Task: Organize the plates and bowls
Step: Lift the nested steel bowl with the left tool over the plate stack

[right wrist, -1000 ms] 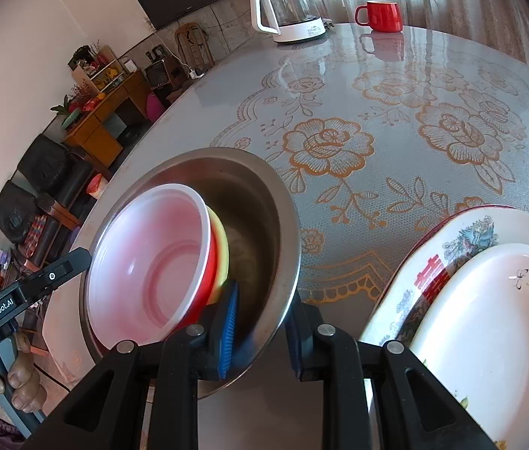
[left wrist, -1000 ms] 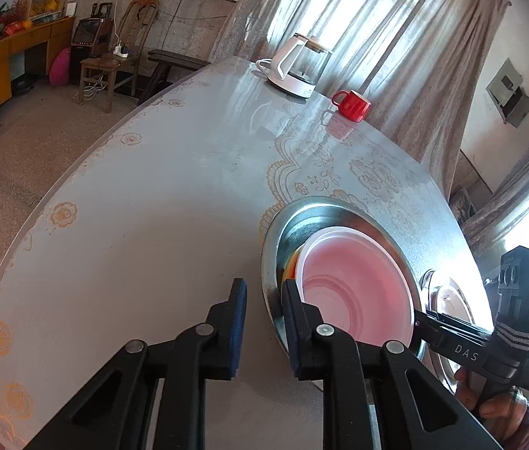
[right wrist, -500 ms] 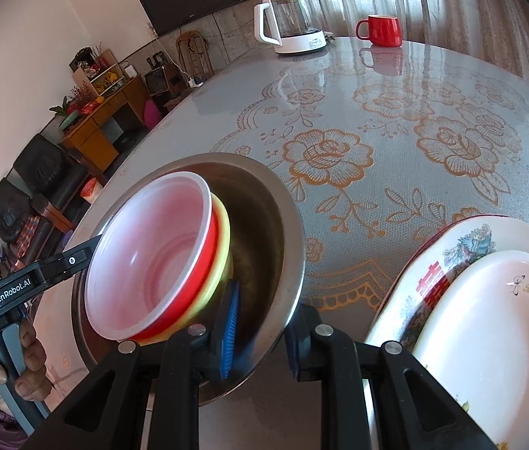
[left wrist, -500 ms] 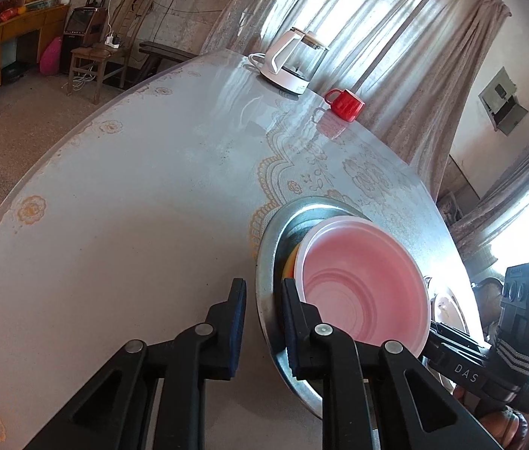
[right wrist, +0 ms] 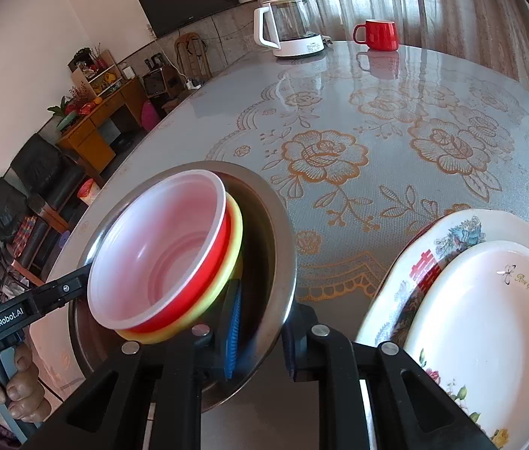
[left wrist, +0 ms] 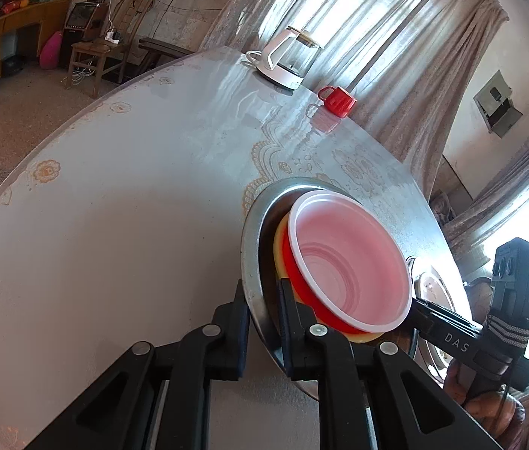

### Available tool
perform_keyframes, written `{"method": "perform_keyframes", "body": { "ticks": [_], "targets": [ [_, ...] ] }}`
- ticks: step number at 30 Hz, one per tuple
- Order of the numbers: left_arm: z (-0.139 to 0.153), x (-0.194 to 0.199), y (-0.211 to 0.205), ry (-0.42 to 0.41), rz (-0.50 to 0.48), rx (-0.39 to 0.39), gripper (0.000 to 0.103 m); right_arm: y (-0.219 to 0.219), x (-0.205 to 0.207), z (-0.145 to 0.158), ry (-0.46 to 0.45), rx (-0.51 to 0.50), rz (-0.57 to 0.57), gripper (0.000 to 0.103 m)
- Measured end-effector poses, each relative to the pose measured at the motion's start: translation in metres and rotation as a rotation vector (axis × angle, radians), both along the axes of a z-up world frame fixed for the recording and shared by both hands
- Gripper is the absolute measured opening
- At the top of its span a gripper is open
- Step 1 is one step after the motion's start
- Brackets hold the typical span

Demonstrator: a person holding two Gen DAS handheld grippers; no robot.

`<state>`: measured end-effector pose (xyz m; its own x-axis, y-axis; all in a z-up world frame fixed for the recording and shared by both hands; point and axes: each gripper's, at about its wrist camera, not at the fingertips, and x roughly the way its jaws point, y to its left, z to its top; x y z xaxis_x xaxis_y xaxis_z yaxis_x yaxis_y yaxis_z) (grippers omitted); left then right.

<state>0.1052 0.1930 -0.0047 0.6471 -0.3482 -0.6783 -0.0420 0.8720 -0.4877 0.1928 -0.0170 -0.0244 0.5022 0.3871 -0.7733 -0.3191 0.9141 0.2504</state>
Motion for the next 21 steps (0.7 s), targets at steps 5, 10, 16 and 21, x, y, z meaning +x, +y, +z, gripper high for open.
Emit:
{"method": "perform_keyframes", "body": {
  "ticks": [5,10,16,21],
  "targets": [
    [0.001,-0.015,-0.002,-0.017,0.010,0.024,0.015,0.004,-0.009,0.001,-0.020,-0.010,0.018,0.016],
    [0.002,-0.030,-0.001,-0.037,0.010,0.034,0.015,0.007,-0.021,0.004,-0.039,-0.007,0.048,0.016],
    [0.012,-0.038,-0.003,-0.077,-0.001,0.037,0.015,0.002,-0.035,0.009,-0.052,0.014,0.045,0.016],
    [0.022,-0.041,-0.009,-0.108,-0.022,0.035,0.015,-0.006,-0.048,0.023,-0.086,0.036,0.038,0.016]
  ]
}}
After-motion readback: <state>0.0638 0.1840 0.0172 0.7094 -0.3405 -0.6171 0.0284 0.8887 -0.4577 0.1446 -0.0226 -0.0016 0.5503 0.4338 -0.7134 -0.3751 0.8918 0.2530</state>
